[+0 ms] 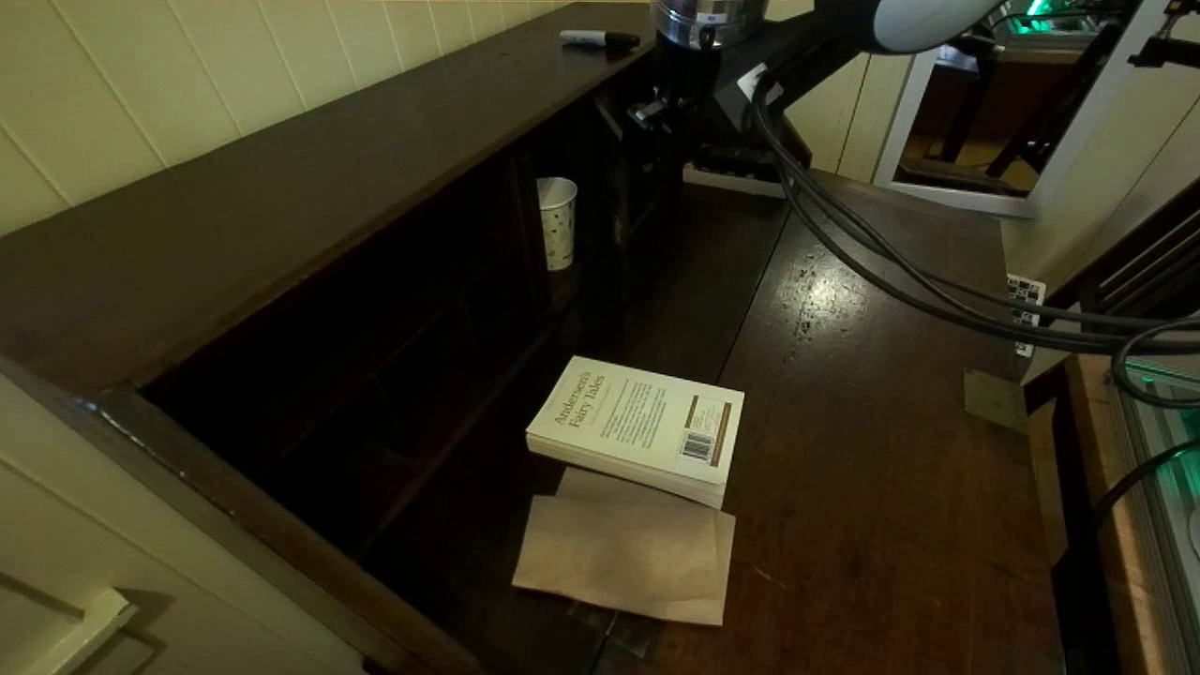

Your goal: Open the compartment and remove the cup and put it on top of the dresser

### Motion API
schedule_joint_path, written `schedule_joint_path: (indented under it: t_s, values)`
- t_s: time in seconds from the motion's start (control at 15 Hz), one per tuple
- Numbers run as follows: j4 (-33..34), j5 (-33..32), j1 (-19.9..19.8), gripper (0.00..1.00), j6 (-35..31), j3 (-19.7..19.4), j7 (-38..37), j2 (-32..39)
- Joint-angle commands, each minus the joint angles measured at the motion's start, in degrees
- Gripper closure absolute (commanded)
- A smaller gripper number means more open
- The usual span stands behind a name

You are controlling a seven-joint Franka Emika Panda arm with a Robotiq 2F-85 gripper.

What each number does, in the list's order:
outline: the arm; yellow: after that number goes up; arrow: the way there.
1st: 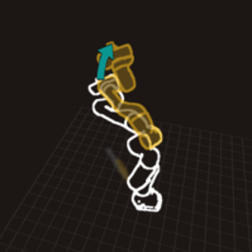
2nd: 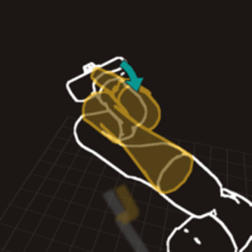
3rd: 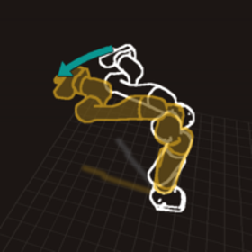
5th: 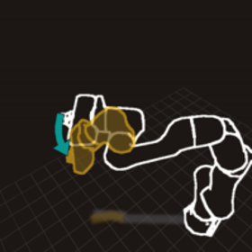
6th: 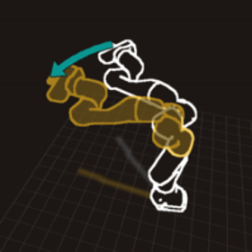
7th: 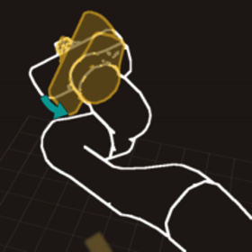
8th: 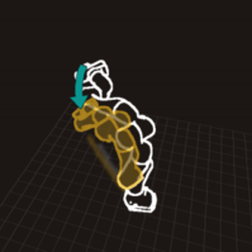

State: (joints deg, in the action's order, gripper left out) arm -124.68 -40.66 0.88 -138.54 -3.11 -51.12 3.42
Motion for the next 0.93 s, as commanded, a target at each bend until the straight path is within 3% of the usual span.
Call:
schedule_joint_path:
  t_s: [0.0,0.47,0.87]
  values:
    - [-1.11,2.57,-0.55,0.00,-4.63,0.45,1.42,-0.52]
    - [-0.06,1.23,-1.39,0.00,-10.78,-0.98,0.62,2.10]
    - [0.25,1.48,-1.71,0.00,-11.28,-2.15,0.63,3.07]
